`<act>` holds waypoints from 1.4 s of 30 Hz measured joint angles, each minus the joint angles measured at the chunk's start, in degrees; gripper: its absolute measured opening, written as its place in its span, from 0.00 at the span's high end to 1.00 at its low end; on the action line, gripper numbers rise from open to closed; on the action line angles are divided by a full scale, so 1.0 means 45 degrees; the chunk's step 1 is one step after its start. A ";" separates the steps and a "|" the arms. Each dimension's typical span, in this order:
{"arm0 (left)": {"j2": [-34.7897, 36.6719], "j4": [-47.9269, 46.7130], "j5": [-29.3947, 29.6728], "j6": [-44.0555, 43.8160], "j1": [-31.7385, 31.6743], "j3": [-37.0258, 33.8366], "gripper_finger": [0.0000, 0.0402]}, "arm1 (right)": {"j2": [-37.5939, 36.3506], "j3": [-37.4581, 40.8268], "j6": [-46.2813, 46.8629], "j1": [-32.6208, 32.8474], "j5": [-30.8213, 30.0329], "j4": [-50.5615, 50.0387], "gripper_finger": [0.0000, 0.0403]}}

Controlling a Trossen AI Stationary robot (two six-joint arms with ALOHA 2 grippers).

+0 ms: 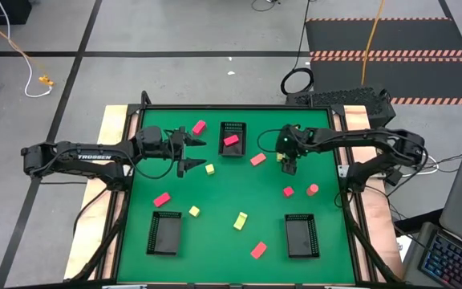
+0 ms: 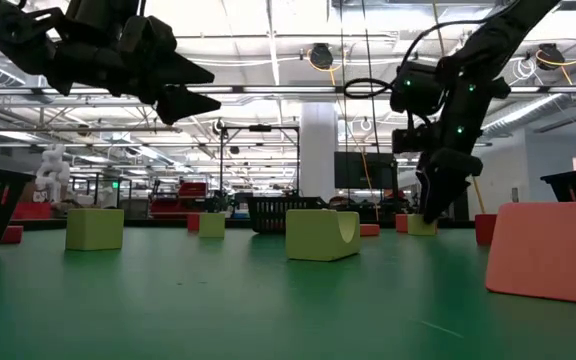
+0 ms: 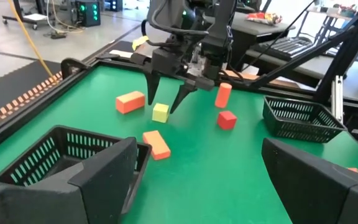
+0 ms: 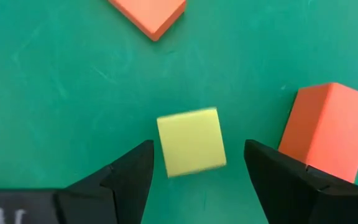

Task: Sort & place blocks by color
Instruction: Put the green block into the bottom right black bin

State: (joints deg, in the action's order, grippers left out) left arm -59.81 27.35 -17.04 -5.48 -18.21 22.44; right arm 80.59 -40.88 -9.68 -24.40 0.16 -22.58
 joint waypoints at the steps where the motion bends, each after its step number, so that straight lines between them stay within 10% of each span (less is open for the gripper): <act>1: 0.0000 -0.0002 0.0000 -0.0079 0.0025 0.0000 0.14 | 0.0050 0.0000 -0.0041 0.0000 0.0000 0.0088 0.40; 8: -0.0027 -0.0015 0.0127 -0.0140 0.0159 0.0000 0.14 | 0.0406 -0.0005 -0.0492 0.0011 0.0000 0.0404 0.43; 15: -0.0078 -0.0056 0.0515 -0.0398 0.0158 -0.0005 0.14 | 0.0672 0.0000 -0.0740 0.0391 0.0020 0.1174 0.69; 42: -0.0155 -0.0539 0.1188 -0.0868 0.0479 0.0000 0.14 | -0.5268 -0.0005 0.3617 0.6518 0.1855 -0.2164 0.69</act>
State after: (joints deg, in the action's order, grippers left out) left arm -60.51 24.93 -11.69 -9.39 -16.05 22.44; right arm 56.88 -40.91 6.60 4.93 8.51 -32.32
